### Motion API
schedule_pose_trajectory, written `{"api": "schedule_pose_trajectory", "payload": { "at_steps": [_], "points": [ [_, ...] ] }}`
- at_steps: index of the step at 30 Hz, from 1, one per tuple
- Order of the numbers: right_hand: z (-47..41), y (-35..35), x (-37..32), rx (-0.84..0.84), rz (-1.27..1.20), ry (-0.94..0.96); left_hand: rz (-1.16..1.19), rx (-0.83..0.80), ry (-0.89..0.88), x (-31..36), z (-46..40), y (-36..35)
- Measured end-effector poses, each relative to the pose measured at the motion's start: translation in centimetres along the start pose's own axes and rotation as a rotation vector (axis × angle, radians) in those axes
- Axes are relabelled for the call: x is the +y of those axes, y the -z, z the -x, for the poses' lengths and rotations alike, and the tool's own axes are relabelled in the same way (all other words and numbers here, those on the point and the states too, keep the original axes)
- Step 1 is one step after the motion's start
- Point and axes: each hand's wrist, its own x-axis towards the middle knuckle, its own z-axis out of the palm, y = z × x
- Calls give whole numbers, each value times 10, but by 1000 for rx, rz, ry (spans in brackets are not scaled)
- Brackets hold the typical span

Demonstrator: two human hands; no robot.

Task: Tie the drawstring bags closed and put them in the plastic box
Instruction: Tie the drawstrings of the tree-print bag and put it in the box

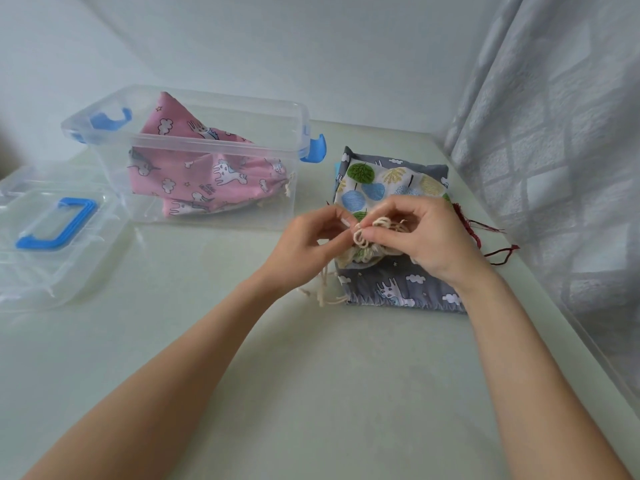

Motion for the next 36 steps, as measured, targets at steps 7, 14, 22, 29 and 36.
{"api": "schedule_pose_trajectory", "payload": {
  "at_steps": [7,14,22,29,36],
  "points": [
    [5,-25,5,330,607,292,-172,121,27,0,0,-2],
    [7,-31,13,501,734,499,-34,131,15,9,6,-1],
    [8,-29,21,515,607,592,209,-15,123,10,7,9],
    [9,-27,26,337,583,630,80,-84,136,7,6,18],
    [8,-29,34,226,581,602,-811,-98,-344,1,10,27]
  ]
}}
